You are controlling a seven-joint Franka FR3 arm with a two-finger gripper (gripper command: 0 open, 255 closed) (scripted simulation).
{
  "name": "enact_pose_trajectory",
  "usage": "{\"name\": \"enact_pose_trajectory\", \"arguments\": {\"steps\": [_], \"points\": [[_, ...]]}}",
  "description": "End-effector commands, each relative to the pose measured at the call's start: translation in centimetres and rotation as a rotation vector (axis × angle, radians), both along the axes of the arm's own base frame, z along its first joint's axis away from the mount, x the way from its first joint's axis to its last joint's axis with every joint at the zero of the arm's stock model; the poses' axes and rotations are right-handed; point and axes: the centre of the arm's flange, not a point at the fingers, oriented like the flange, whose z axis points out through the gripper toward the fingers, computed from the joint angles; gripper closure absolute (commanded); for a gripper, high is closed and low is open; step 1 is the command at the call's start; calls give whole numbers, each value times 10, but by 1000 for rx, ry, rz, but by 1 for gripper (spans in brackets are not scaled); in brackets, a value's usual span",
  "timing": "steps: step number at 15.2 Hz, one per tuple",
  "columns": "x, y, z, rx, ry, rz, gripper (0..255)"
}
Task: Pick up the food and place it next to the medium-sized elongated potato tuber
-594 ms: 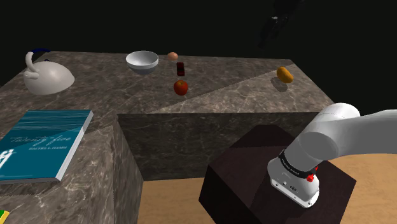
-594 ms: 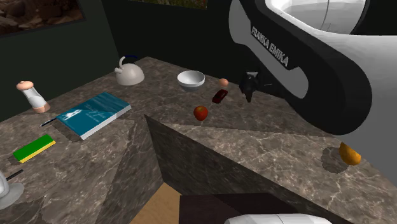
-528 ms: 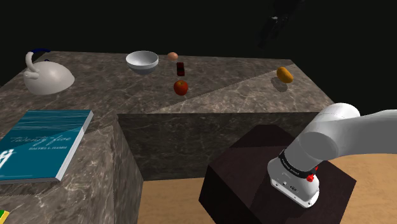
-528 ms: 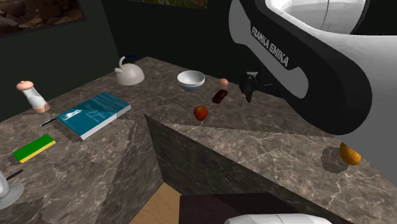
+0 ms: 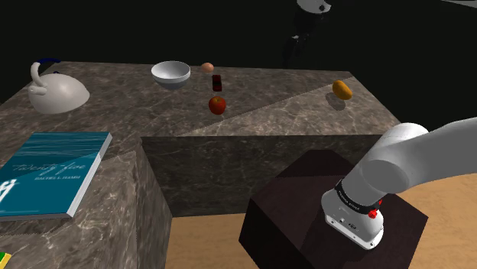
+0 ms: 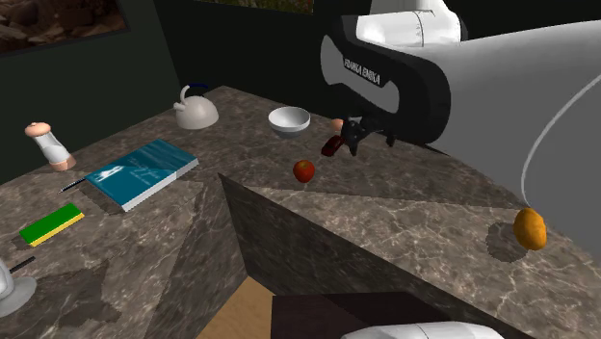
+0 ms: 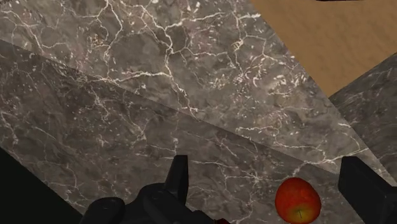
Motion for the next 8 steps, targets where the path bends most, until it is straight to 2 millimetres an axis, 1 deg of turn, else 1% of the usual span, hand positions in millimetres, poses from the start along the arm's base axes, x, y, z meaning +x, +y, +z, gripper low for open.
{"name": "enact_pose_trajectory", "arguments": {"steps": [1, 8], "points": [[17, 7, -17, -1, 7, 31, 0], [83, 40, -74, -5, 36, 137, 0]]}}
